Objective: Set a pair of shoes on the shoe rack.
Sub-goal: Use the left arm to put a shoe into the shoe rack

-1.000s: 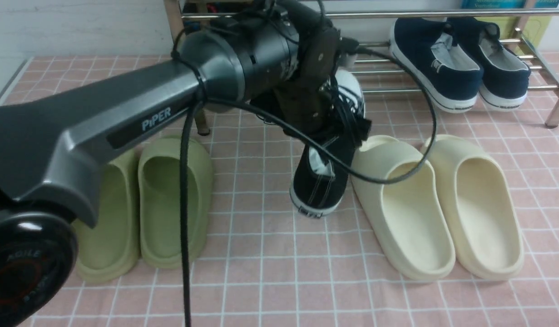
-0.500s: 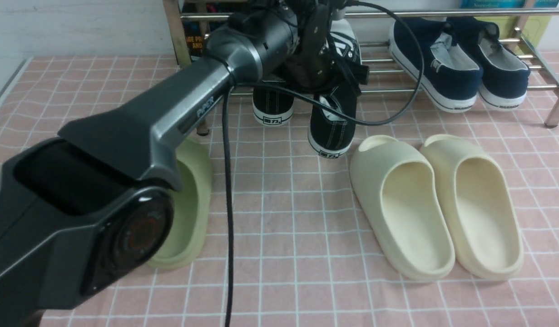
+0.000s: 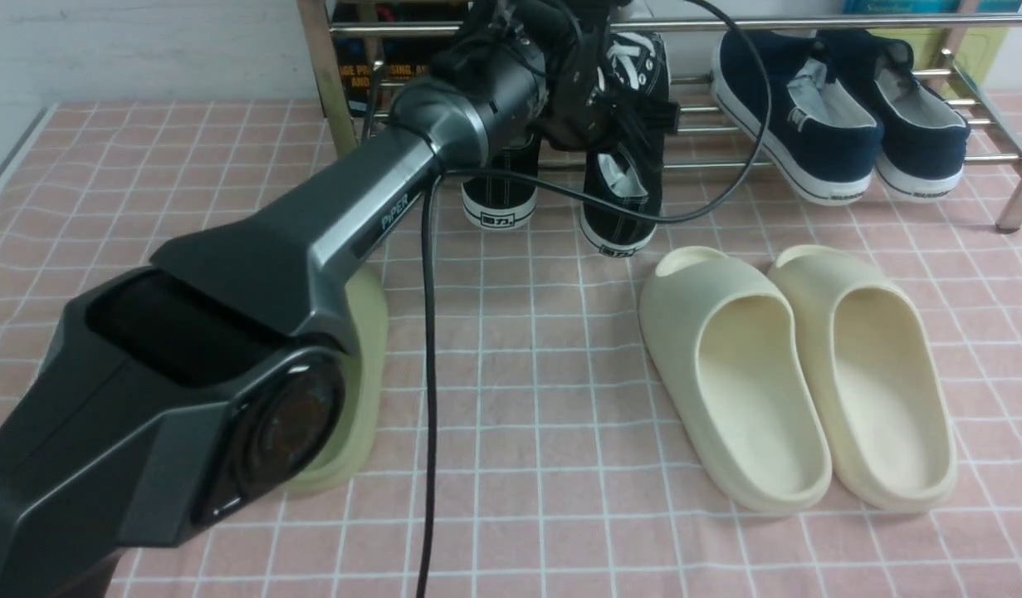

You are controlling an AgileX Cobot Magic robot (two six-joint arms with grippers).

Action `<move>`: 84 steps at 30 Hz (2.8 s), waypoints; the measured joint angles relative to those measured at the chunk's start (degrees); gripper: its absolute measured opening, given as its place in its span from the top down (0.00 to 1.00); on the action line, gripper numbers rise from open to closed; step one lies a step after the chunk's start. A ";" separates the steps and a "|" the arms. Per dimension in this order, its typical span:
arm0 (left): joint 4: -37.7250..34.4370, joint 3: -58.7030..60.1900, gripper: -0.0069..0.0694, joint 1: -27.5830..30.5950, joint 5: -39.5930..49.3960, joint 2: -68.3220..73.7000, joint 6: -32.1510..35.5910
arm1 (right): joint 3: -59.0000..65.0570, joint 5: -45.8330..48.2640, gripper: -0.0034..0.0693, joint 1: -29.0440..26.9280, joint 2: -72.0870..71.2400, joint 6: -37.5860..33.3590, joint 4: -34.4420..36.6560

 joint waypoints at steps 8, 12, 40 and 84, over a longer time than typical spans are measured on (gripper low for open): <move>3.30 -0.49 0.61 0.07 -1.25 0.54 -6.94 | 0.00 0.00 0.62 0.00 0.00 0.00 0.00; 3.62 -0.49 0.44 -0.04 -0.99 0.25 -7.63 | 0.00 0.00 0.62 0.00 0.00 0.00 0.00; -19.59 -0.96 0.91 -4.57 22.62 -2.11 21.88 | 0.00 0.00 0.62 0.00 0.00 0.00 0.00; -5.11 -4.42 0.88 -4.70 31.58 0.57 17.21 | 0.00 0.00 0.62 0.00 0.00 0.00 0.00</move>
